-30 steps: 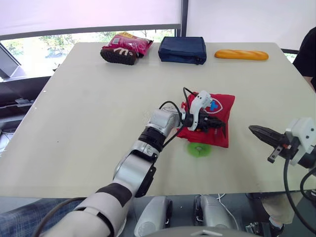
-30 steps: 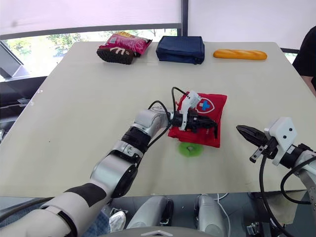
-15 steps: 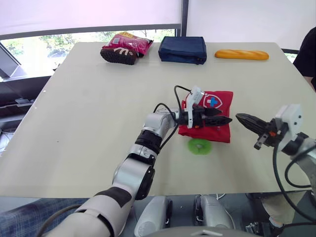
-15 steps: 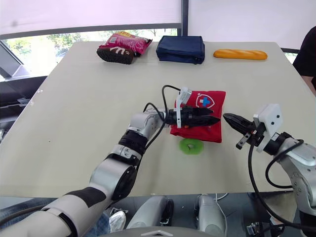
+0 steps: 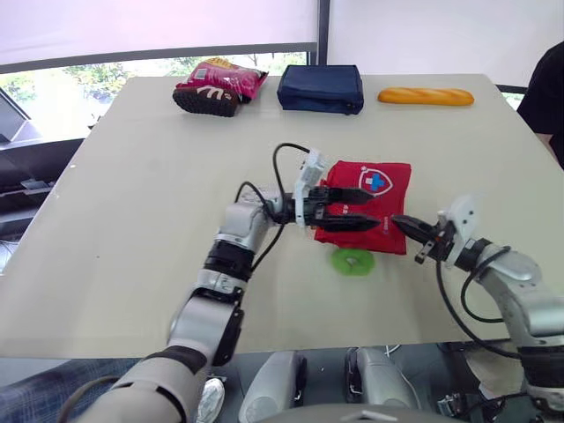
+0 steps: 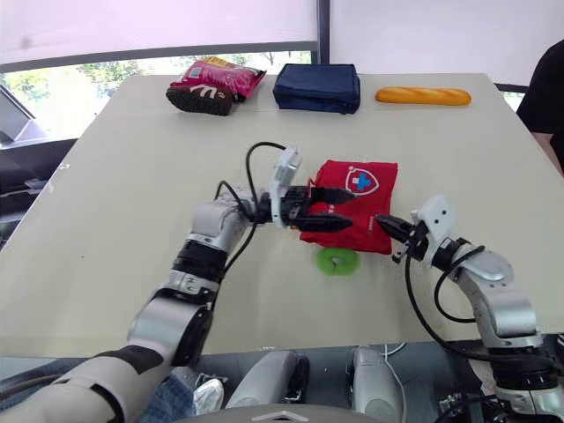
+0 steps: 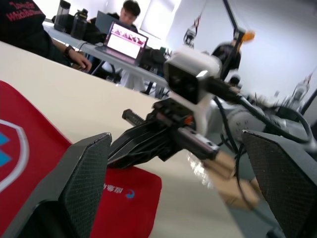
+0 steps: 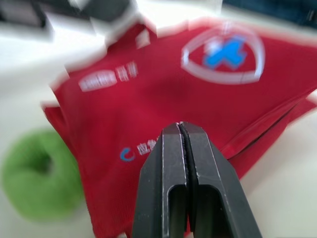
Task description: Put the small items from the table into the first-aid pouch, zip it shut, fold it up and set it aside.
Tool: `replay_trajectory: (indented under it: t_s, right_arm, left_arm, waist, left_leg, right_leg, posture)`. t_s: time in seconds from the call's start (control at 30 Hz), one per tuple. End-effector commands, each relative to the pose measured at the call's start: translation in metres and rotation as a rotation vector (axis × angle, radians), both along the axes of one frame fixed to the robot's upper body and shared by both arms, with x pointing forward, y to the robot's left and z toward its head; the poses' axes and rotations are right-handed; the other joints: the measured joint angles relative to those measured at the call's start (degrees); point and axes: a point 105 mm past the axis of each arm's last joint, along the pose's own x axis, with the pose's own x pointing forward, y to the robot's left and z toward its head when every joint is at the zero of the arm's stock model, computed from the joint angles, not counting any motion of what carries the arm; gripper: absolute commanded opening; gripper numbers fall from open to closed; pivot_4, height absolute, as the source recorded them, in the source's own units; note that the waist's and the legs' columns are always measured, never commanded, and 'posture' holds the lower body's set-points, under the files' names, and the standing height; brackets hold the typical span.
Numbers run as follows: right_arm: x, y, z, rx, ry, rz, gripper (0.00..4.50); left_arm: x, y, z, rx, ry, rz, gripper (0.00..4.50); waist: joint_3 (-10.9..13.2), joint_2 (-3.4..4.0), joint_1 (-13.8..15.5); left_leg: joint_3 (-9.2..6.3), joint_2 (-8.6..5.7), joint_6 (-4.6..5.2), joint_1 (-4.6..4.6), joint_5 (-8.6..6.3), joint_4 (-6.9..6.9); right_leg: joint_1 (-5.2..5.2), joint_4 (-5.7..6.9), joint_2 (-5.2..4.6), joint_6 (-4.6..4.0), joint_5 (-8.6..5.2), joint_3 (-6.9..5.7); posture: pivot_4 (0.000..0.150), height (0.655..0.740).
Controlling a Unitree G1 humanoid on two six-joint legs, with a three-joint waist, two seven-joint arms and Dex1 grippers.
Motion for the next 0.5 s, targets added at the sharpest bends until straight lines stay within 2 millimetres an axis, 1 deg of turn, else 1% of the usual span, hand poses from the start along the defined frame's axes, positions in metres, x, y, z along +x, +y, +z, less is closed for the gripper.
replay_trajectory:
  t_s: [0.03,0.1,0.13,0.2,0.27,0.33,0.4,0.43,0.5]
  right_arm:
    - [0.002,-0.005,-0.02,-0.13,0.022,0.003,0.0]
    - [0.004,-0.007,-0.023,-0.141,0.031,-0.015,0.0]
    - [0.005,-0.007,-0.021,-0.138,0.022,-0.017,0.0]
    - [0.005,-0.007,-0.012,-0.121,-0.005,-0.008,0.0]
    - [0.005,-0.007,0.0,-0.101,-0.037,0.007,0.0]
    - [0.008,-0.008,0.021,-0.066,-0.085,0.02,0.0]
    - [0.014,-0.011,0.048,-0.017,-0.144,0.01,0.0]
    - [0.017,-0.012,0.058,0.0,-0.159,0.012,0.0]
    - [0.022,-0.013,0.07,0.02,-0.182,0.014,0.0]
  left_arm:
    - [-0.007,0.018,0.019,0.003,-0.161,-0.013,4.48]
    - [-0.006,0.027,0.023,0.021,-0.207,0.017,4.48]
    - [-0.005,0.034,0.027,0.03,-0.231,0.045,4.48]
    - [-0.004,0.046,0.035,0.046,-0.27,0.094,4.48]
    - [-0.007,0.054,0.04,0.06,-0.289,0.106,4.48]
    - [-0.01,0.064,0.042,0.097,-0.32,0.116,4.48]
    - [-0.012,0.074,0.046,0.146,-0.363,0.147,4.48]
    - [-0.011,0.078,0.048,0.162,-0.38,0.164,4.48]
    - [-0.011,0.083,0.053,0.169,-0.399,0.191,4.48]
  waist:
    - [-0.01,0.01,-0.04]
    - [-0.01,0.01,0.02]
    - [-0.02,0.0,0.04]
    - [-0.02,0.0,0.01]
    - [-0.01,0.0,-0.03]
    - [-0.01,0.01,-0.04]
    - [0.04,0.06,-0.05]
    - [0.06,0.07,-0.06]
    - [0.06,0.07,0.02]
  left_leg:
    - [0.0,-0.01,0.0,0.0,0.0,0.01]
    - [0.01,-0.01,0.0,0.02,0.0,0.01]
    - [0.0,-0.01,0.0,0.03,0.0,0.01]
    - [-0.02,-0.01,0.0,0.03,0.0,0.03]
    - [-0.02,-0.01,0.0,0.03,0.0,0.03]
    - [-0.02,0.0,0.0,0.03,0.0,0.02]
    - [-0.02,-0.01,0.0,0.03,-0.01,0.01]
    - [-0.01,-0.01,0.0,0.02,-0.01,0.02]
    - [-0.01,-0.01,0.0,0.01,0.0,0.02]
  right_leg:
    - [0.01,0.0,-0.01,0.0,0.0,0.01]
    - [0.01,0.0,-0.02,0.0,0.0,0.02]
    - [0.02,-0.01,-0.01,0.0,0.0,0.01]
    - [0.04,0.0,-0.02,0.0,0.0,0.0]
    - [0.03,0.0,-0.01,0.0,0.0,0.01]
    - [0.03,0.0,0.0,0.0,0.0,0.01]
    - [0.02,0.0,-0.01,0.0,0.0,0.01]
    - [0.01,-0.01,-0.02,0.0,0.0,0.02]
    - [0.0,-0.01,-0.01,0.0,0.0,0.02]
  posture:
    - [0.15,0.7395]
    - [0.15,0.7395]
    - [0.15,0.7395]
    - [0.15,0.7395]
    - [0.15,0.7395]
    - [0.15,0.7395]
    - [0.15,0.7395]
    - [0.15,0.7395]
    - [0.15,0.7395]
